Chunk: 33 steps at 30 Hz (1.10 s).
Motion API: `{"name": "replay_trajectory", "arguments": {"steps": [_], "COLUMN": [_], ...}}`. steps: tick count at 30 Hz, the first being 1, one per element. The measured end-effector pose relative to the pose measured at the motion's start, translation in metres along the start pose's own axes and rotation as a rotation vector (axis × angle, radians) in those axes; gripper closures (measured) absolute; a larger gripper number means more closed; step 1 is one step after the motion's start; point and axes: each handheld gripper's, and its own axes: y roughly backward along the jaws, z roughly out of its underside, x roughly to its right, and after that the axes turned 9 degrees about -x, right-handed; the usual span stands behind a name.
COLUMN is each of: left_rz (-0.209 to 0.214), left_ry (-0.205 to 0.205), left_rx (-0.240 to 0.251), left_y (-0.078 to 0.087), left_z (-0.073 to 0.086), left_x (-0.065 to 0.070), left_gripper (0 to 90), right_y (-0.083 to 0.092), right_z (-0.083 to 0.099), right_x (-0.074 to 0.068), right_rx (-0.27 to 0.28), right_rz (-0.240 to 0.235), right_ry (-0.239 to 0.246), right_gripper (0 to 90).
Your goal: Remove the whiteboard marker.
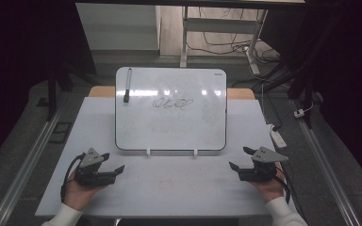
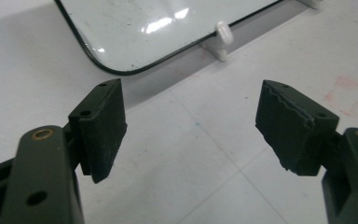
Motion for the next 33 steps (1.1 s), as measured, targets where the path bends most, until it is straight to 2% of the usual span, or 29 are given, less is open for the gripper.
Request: {"name": "replay_trajectory", "arguments": {"steps": [3, 5, 7, 10, 11, 12, 17, 20, 21, 24, 26, 28, 33], "left_rz": [-0.017, 0.001, 0.001, -0.015, -0.023, -0.024, 0.004, 0.011, 0.013, 0.013, 0.02, 0.022, -0.002], "left_ry": [0.008, 0.039, 0.044, 0.024, 0.013, 0.01, 0.046, 0.039, 0.029, 0.023, 0.021, 0.02, -0.001], "left_rx": [0.009, 0.017, 0.018, 0.018, 0.016, 0.019, 0.042, 0.036, 0.034, 0.032, 0.032, 0.032, 0.036], "left_y": [-0.004, -0.005, -0.003, 0.001, 0.004, 0.006, 0.013, 0.012, 0.011, 0.01, 0.01, 0.011, 0.017], "left_z": [0.001, 0.0, -0.002, -0.003, -0.001, 0.001, 0.008, 0.008, 0.007, 0.004, 0.001, -0.002, -0.019], "left_x": [-0.004, -0.008, -0.009, -0.004, -0.002, -0.001, -0.005, -0.004, -0.003, -0.001, 0.0, 0.002, 0.006], "left_gripper": [26.3, 26.3, 26.3, 26.3, 26.3, 26.4, 26.7, 26.9, 27.2, 27.2, 28.1, 29.8, 29.8], "right_y": [0.001, 0.0, -0.001, 0.001, 0.001, 0.001, 0.005, 0.006, 0.005, 0.002, 0.001, 0.001, 0.0], "right_z": [0.0, 0.002, 0.002, 0.003, 0.003, 0.003, 0.001, 0.001, 0.003, 0.007, 0.008, 0.01, 0.01], "right_x": [-0.001, -0.003, -0.004, -0.003, -0.003, 0.0, -0.005, -0.005, -0.003, 0.0, 0.001, 0.003, 0.002], "right_rx": [0.009, 0.008, 0.012, 0.005, 0.005, 0.022, 0.012, 0.0, 0.017, 0.022, 0.008, 0.023, 0.032], "right_rz": [-0.01, -0.011, -0.023, -0.011, -0.011, -0.026, -0.03, -0.01, -0.011, -0.013, -0.011, -0.013, -0.006], "right_ry": [-0.006, -0.001, -0.012, 0.013, 0.013, -0.007, -0.021, -0.021, -0.031, -0.042, -0.021, -0.034, -0.027], "right_gripper": [20.4, 20.8, 21.1, 21.7, 21.7, 22.0, 22.5, 22.6, 23.1, 23.6, 23.7, 24.0, 24.2]}}
